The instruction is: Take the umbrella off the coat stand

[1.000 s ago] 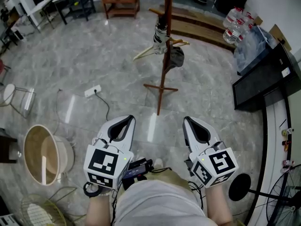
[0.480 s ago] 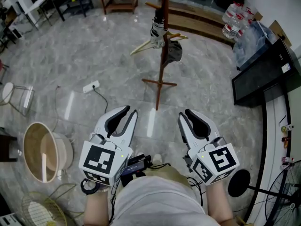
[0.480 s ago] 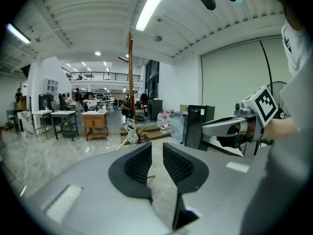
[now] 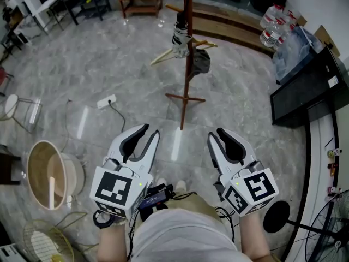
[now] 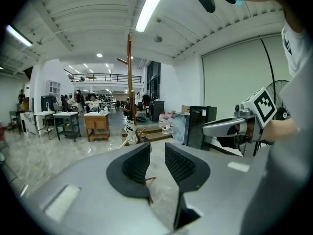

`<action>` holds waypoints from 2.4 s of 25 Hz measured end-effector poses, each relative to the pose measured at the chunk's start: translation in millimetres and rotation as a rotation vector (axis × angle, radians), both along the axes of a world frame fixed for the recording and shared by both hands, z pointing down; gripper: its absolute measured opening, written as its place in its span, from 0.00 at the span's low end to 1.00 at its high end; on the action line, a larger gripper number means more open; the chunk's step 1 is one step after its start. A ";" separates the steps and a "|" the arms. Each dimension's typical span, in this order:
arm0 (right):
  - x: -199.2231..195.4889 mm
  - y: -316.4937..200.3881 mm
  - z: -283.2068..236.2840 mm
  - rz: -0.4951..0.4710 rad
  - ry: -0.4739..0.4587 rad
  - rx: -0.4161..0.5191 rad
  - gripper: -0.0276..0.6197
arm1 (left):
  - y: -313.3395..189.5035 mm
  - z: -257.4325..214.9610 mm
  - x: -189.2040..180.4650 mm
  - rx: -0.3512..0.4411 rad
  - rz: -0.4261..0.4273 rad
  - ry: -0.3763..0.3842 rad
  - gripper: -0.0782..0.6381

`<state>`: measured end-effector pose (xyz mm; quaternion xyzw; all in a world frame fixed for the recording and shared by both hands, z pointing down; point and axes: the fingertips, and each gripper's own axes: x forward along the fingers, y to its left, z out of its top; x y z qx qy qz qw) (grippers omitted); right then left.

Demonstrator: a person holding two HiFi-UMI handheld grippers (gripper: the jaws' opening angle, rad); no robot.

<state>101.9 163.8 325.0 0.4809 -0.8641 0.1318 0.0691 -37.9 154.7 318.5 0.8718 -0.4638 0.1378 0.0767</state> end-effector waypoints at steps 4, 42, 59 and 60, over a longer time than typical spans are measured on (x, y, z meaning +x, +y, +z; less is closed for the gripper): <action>6.0 1.7 2.9 -0.010 0.001 0.004 0.18 | 3.8 5.8 4.8 0.003 -0.004 -0.005 0.25; 0.7 -118.1 15.3 0.019 0.028 -0.044 0.19 | -130.7 23.4 14.2 -0.087 0.091 -0.076 0.23; -24.1 -204.7 9.0 0.060 0.043 -0.054 0.20 | -227.4 13.0 -4.1 -0.092 0.142 -0.056 0.24; -25.0 -209.7 8.3 0.063 0.041 -0.051 0.20 | -232.6 13.0 -4.9 -0.093 0.142 -0.056 0.24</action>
